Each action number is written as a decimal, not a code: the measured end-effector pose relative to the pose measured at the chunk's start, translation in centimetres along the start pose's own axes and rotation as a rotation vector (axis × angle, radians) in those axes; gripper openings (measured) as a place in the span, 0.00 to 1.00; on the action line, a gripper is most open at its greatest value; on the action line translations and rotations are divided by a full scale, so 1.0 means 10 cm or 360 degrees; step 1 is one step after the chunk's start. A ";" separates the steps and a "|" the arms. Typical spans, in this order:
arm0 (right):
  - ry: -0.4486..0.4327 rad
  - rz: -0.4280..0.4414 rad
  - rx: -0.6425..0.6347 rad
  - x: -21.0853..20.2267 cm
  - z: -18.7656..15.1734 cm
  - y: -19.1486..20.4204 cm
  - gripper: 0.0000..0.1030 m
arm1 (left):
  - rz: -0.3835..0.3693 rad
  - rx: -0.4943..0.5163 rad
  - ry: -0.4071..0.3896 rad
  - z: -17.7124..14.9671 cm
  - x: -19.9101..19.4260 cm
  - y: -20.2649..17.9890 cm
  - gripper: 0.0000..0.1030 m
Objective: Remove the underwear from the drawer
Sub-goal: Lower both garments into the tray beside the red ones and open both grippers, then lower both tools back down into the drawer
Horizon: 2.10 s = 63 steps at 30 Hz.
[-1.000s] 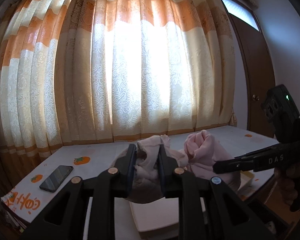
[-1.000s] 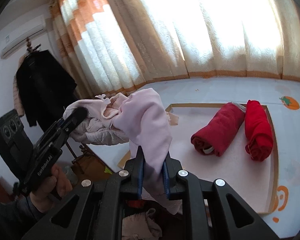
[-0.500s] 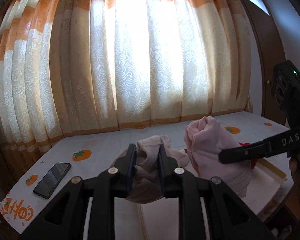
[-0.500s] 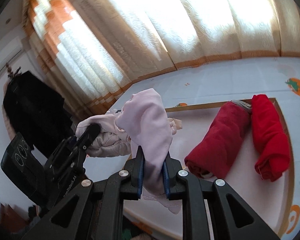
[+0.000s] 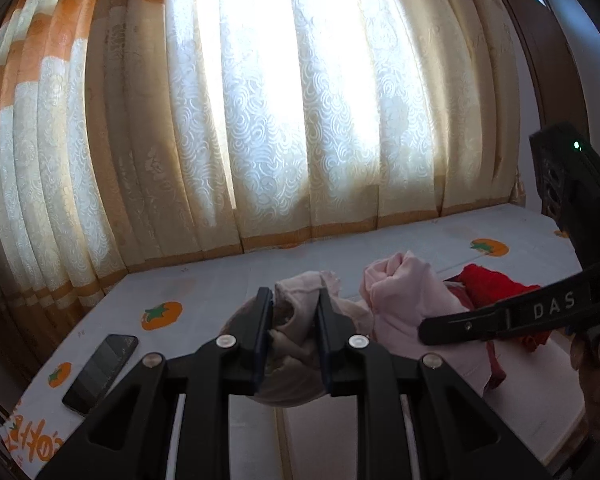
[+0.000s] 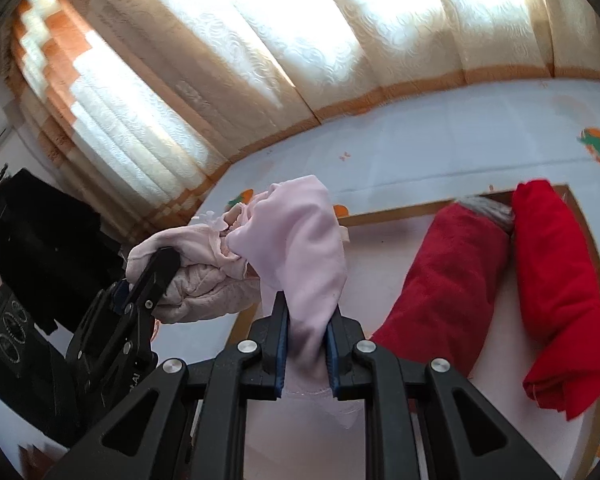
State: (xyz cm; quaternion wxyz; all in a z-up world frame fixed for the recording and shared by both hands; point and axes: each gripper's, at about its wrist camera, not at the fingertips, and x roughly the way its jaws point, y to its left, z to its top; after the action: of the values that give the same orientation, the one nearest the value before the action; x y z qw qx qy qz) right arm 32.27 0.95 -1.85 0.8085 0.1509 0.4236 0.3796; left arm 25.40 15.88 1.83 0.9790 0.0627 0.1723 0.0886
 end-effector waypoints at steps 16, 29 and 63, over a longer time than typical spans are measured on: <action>-0.0059 -0.0141 -0.0085 -0.08 -0.11 -0.10 0.63 | -0.0070 0.0081 0.0091 -0.09 -0.19 -0.17 0.84; -0.0046 0.0018 -0.0140 -0.86 -0.96 -0.05 0.65 | -0.0204 -0.0042 0.0022 -0.32 -1.01 -0.13 0.85; 0.0448 0.0011 -0.0287 -0.36 -2.62 0.37 0.72 | -0.0141 -0.0036 0.0387 -1.51 -1.86 0.20 0.90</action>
State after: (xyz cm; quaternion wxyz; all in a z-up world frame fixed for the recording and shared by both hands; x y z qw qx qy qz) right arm 8.28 -1.31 -13.31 0.7501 0.0246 0.4965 0.4362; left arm 2.64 15.59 -5.86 0.9546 0.0329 0.2912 0.0542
